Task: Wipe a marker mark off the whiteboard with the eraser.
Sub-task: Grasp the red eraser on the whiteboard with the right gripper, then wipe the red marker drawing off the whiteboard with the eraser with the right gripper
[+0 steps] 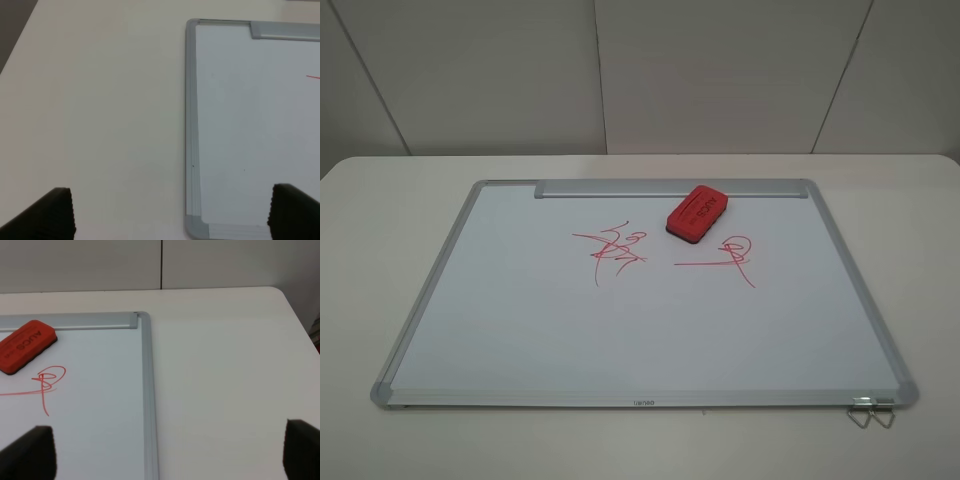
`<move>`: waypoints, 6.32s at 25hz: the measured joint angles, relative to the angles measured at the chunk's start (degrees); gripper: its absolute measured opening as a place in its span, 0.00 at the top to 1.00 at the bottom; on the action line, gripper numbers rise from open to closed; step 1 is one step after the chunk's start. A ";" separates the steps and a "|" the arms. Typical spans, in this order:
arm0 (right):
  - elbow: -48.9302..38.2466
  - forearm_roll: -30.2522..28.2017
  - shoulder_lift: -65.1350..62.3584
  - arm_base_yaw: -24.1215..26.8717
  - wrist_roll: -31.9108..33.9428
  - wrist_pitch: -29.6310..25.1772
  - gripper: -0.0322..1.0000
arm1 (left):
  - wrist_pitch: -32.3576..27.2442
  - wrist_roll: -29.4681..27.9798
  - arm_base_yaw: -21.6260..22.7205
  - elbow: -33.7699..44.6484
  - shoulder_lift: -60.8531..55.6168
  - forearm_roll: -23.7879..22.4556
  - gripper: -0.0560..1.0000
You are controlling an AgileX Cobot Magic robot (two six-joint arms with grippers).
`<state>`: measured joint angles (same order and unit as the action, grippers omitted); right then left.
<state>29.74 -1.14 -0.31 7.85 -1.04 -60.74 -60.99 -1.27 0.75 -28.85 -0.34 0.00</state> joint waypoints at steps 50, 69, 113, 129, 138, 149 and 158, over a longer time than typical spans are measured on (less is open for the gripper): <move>64.80 -8.79 116.09 -33.90 35.53 3.39 0.17 | 0.16 0.00 0.00 0.00 0.00 0.00 0.21; 79.49 -13.08 133.08 -34.49 53.38 -2.87 0.17 | 0.16 0.00 0.00 0.00 0.00 0.00 0.21; 79.49 -9.75 138.42 -32.85 52.88 1.31 0.44 | 0.16 0.00 0.00 0.00 0.00 0.00 0.21; 79.68 -2.95 130.45 -41.68 7.58 -8.08 0.44 | 0.16 0.00 0.00 0.00 0.00 0.00 0.21; 79.68 -2.55 130.45 -52.74 2.20 -4.83 0.44 | 0.16 0.00 0.00 0.00 0.00 0.00 0.21; 79.68 -6.02 136.04 -57.21 1.04 -2.71 0.44 | 0.16 0.00 0.00 0.00 0.00 0.00 0.21; 79.84 -6.73 139.25 -57.28 1.04 -1.52 0.45 | 0.16 0.00 0.00 0.00 0.00 0.00 0.21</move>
<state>109.58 -7.87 138.94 -49.43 0.00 -62.26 -60.84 -1.27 0.75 -28.85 -0.34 0.00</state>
